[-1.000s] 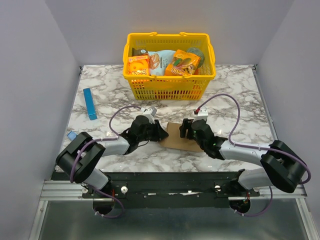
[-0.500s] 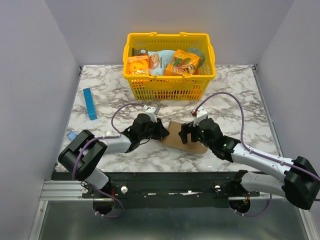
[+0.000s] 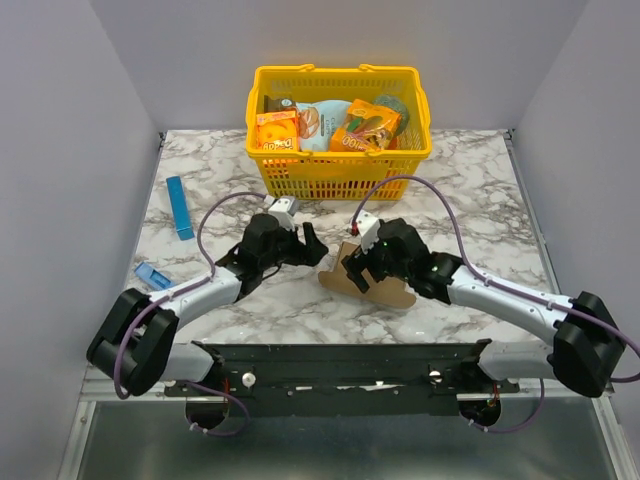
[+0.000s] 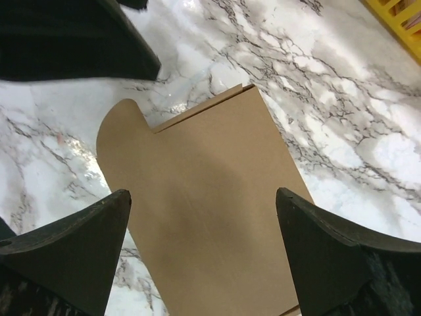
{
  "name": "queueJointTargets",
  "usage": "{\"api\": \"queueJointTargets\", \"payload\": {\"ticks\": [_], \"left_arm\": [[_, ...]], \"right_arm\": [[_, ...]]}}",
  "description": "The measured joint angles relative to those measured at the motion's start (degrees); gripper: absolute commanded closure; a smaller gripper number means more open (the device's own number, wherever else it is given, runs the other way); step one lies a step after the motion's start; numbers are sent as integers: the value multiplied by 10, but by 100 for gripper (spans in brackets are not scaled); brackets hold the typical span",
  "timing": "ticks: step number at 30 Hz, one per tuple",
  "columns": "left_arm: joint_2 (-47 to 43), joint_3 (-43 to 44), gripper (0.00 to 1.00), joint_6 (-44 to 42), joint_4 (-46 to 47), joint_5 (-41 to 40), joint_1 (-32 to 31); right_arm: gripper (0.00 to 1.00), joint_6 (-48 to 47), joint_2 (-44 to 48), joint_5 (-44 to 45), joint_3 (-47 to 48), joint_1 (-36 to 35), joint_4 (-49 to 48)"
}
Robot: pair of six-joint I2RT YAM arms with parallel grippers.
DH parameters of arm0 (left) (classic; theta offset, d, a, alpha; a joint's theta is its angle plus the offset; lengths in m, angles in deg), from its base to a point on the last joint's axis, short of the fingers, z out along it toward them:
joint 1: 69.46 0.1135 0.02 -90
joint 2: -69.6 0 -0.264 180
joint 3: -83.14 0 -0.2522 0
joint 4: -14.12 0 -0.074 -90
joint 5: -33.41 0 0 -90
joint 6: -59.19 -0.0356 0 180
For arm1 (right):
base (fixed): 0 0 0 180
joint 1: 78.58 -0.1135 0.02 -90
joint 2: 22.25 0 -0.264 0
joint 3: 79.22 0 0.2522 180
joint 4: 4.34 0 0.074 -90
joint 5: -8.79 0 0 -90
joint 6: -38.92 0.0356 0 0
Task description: Fold the paper box
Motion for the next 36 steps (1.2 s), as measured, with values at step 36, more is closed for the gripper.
{"api": "queueJointTargets", "payload": {"ticks": [36], "left_arm": [[127,-60,23,-102,217,193,37]], "right_arm": [[18,-174,-156,143,18,-41,-18]]}}
